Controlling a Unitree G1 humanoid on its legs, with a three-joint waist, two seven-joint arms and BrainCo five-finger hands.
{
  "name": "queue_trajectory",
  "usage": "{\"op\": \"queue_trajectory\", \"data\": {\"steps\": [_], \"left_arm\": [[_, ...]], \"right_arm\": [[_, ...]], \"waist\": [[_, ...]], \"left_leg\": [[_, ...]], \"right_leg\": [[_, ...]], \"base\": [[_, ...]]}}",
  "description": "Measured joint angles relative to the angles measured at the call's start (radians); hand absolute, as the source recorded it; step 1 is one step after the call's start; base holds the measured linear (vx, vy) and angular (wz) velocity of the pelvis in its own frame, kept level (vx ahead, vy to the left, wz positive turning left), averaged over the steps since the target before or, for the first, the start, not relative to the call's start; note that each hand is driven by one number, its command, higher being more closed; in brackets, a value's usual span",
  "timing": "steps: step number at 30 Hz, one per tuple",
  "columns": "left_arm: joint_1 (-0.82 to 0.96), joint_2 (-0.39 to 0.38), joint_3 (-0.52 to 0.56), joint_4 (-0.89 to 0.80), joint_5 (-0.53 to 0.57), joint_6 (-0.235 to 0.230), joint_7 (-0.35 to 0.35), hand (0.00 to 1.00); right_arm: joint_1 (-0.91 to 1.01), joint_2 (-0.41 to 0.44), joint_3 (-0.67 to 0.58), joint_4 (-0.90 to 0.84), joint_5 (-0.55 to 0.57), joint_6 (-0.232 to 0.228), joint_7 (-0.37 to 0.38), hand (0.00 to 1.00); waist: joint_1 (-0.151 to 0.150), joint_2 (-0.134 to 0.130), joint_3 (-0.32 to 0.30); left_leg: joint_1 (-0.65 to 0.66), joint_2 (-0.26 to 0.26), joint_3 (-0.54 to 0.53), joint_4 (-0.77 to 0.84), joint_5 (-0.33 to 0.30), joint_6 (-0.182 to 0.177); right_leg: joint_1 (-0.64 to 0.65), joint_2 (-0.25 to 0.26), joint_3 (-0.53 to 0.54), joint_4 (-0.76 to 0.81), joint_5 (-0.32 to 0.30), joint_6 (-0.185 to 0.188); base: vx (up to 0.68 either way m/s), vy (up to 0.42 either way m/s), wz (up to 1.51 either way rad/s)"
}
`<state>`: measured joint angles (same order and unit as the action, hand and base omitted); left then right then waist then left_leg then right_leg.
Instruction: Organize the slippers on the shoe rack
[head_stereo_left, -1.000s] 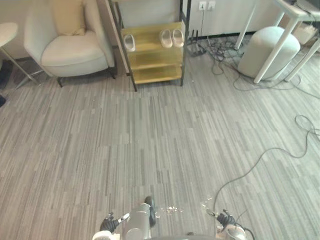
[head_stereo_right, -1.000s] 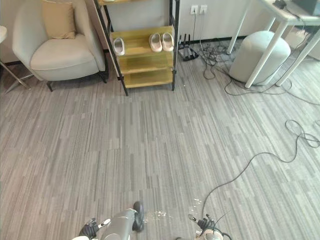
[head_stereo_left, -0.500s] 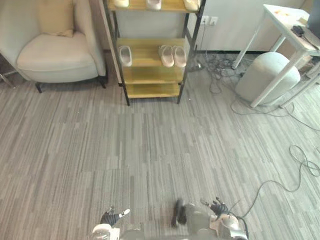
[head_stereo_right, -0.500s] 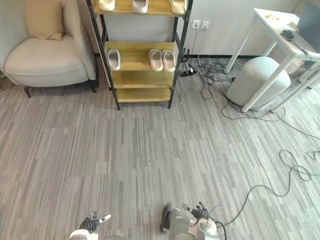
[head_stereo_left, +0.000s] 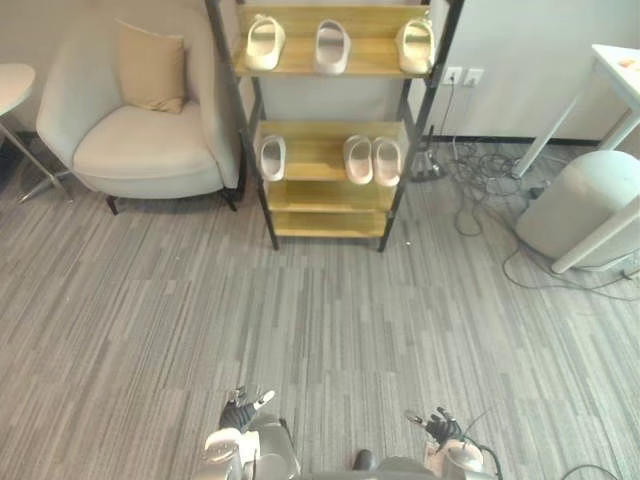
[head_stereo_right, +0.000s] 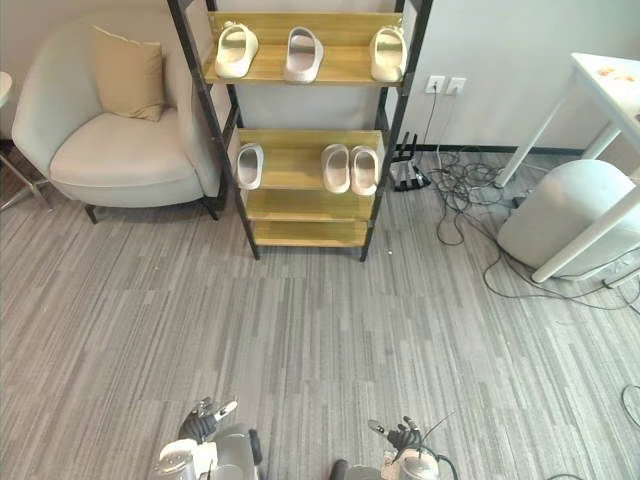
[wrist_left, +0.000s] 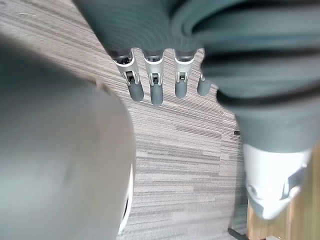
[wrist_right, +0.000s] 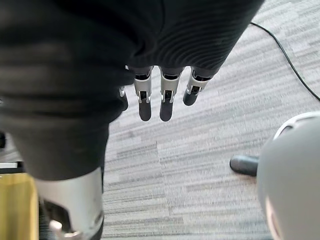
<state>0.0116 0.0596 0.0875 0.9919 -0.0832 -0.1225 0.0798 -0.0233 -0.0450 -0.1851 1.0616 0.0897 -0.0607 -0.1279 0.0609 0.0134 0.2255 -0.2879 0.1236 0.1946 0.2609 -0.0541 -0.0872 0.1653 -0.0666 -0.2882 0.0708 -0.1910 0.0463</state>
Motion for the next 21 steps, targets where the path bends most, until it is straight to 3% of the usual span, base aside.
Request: {"op": "queue_trajectory", "data": {"steps": [1,2,3,5,6,7,8,9,12,13,14,15,16,17,18,19,20,21], "left_arm": [[-0.002,0.005,-0.006,0.01,-0.004,0.0,0.003,0.0],[-0.009,0.023,-0.009,0.013,-0.001,0.001,0.002,0.0],[-0.012,0.028,-0.009,0.013,-0.001,0.001,0.001,0.0],[-0.022,0.042,-0.009,0.019,-0.001,0.002,-0.002,0.0],[-0.021,0.042,-0.012,0.029,0.0,0.005,-0.002,0.0],[-0.02,0.043,-0.019,0.034,-0.001,0.006,-0.002,0.0],[-0.02,0.054,-0.04,0.041,0.0,0.007,-0.003,0.0],[-0.019,0.072,-0.063,0.055,0.001,0.021,-0.003,0.0],[-0.016,0.08,-0.078,0.062,0.001,0.023,-0.002,0.0],[-0.016,0.078,-0.077,0.062,0.001,0.023,-0.002,0.0],[-0.017,0.068,-0.079,0.063,0.001,0.024,-0.001,0.0],[-0.017,0.066,-0.079,0.063,0.001,0.024,-0.001,0.0],[-0.017,0.061,-0.087,0.063,0.001,0.024,-0.001,0.0],[-0.006,0.062,-0.087,0.063,0.002,0.024,-0.002,0.0],[0.002,0.063,-0.083,0.061,-0.003,0.023,-0.002,0.0],[0.008,0.07,-0.08,0.06,-0.001,0.022,0.001,0.0],[0.01,0.059,-0.063,0.077,0.001,0.024,0.004,0.0],[0.011,0.055,-0.061,0.08,0.002,0.022,0.003,0.0]], "right_arm": [[-0.003,0.006,0.003,0.02,0.0,0.0,-0.002,0.0],[-0.012,0.026,0.01,0.021,-0.001,-0.001,0.001,0.0],[-0.014,0.031,0.01,0.019,-0.001,-0.001,0.001,0.0],[-0.015,0.039,0.01,0.019,-0.002,-0.002,0.001,0.0],[-0.016,0.041,0.011,0.019,-0.003,-0.007,0.002,0.0],[-0.015,0.042,0.013,0.019,-0.003,-0.008,0.003,0.0],[-0.012,0.044,0.024,0.02,-0.004,-0.008,0.006,0.0],[-0.017,0.041,0.025,0.013,-0.005,-0.008,0.009,0.0],[-0.007,0.031,0.032,0.017,-0.008,-0.008,0.009,0.0],[-0.009,0.029,0.032,0.014,-0.009,-0.009,0.009,0.0],[-0.015,0.012,0.032,0.009,-0.008,-0.009,0.01,0.0],[-0.016,0.009,0.032,0.009,-0.008,-0.009,0.01,0.0],[-0.017,-0.004,0.031,0.007,-0.008,-0.009,0.01,0.0],[-0.012,-0.01,0.032,0.008,-0.008,-0.007,0.009,0.0],[-0.006,-0.01,0.032,0.009,-0.008,-0.007,0.01,0.0],[0.004,-0.006,0.032,0.009,-0.007,-0.007,0.009,0.0],[-0.004,-0.016,0.032,0.015,-0.005,-0.006,0.011,0.0],[-0.008,-0.019,0.032,0.015,-0.005,-0.005,0.01,0.0]], "waist": [[0.004,-0.008,-0.006],[-0.002,-0.047,-0.012],[-0.001,-0.057,-0.012],[0.005,-0.07,-0.013],[0.009,-0.064,-0.015],[0.007,-0.065,-0.016],[0.005,-0.067,-0.016],[-0.005,-0.082,-0.021],[-0.014,-0.08,-0.022],[-0.015,-0.073,-0.025],[-0.02,-0.049,-0.021],[-0.021,-0.046,-0.02],[-0.024,-0.03,-0.011],[-0.028,-0.029,-0.01],[-0.028,-0.034,-0.013],[-0.027,-0.053,-0.023],[-0.021,-0.031,-0.033],[-0.021,-0.02,-0.038]], "left_leg": [[0.03,-0.03,0.001,-0.061,0.092,0.066],[0.024,-0.06,0.006,-0.041,0.059,0.084],[0.019,-0.066,0.006,-0.02,0.043,0.085],[0.02,-0.063,0.018,0.094,-0.064,0.102],[0.058,-0.053,0.033,0.12,-0.125,0.105],[0.077,-0.054,0.038,0.117,-0.145,0.103],[0.12,-0.065,0.043,0.109,-0.178,0.093],[0.186,-0.082,0.046,0.091,-0.194,0.105],[0.29,-0.082,0.032,0.03,-0.207,0.107],[0.312,-0.072,0.017,0.009,-0.206,0.107],[0.338,-0.04,-0.015,-0.019,-0.206,0.106],[0.342,-0.035,-0.018,-0.02,-0.206,0.106],[0.364,-0.012,-0.029,-0.032,-0.206,0.1],[0.397,0.004,-0.042,-0.04,-0.209,0.061],[0.409,0.007,-0.042,-0.042,-0.213,0.051],[0.439,0.001,-0.046,-0.044,-0.233,0.017],[0.485,0.032,-0.057,-0.051,-0.26,-0.024],[0.484,0.045,-0.055,-0.046,-0.25,-0.038]], "right_leg": [[0.022,-0.011,0.026,-0.016,-0.017,0.032],[0.03,-0.042,0.024,-0.021,-0.011,0.034],[0.034,-0.049,0.025,-0.02,-0.011,0.034],[0.033,-0.073,0.043,0.077,-0.019,0.048],[-0.044,-0.097,0.084,0.294,-0.03,0.066],[-0.08,-0.112,0.095,0.39,-0.027,0.072],[-0.163,-0.146,0.109,0.595,-0.024,0.103],[-0.23,-0.182,0.076,0.769,-0.05,0.098],[-0.28,-0.191,-0.061,0.759,-0.103,0.037],[-0.31,-0.173,-0.109,0.684,-0.115,0.018],[-0.36,-0.121,-0.143,0.517,-0.108,0.007],[-0.365,-0.115,-0.143,0.499,-0.105,0.004],[-0.383,-0.085,-0.14,0.388,-0.068,0.0],[-0.392,-0.06,-0.135,0.219,0.048,-0.008],[-0.39,-0.057,-0.13,0.165,0.096,-0.011],[-0.391,-0.056,-0.116,0.068,0.222,-0.024],[-0.384,-0.031,-0.106,0.101,0.319,-0.089],[-0.392,-0.023,-0.105,0.118,0.308,-0.092]], "base": [[0.45,0.181,-0.06],[0.35,0.136,0.0],[0.35,0.126,0.15],[0.4,0.189,-0.11],[0.42,0.228,-0.34],[0.43,0.231,-0.38],[0.39,0.154,-0.17],[0.32,0.112,-0.06],[0.42,0.031,0.27],[0.48,-0.092,0.46],[0.4,-0.093,0.43],[0.4,-0.138,0.48],[0.43,-0.175,0.46],[0.53,-0.228,0.49],[0.47,-0.214,0.44],[0.5,-0.248,0.14],[0.48,-0.227,0.03],[0.54,-0.287,-0.05]]}}
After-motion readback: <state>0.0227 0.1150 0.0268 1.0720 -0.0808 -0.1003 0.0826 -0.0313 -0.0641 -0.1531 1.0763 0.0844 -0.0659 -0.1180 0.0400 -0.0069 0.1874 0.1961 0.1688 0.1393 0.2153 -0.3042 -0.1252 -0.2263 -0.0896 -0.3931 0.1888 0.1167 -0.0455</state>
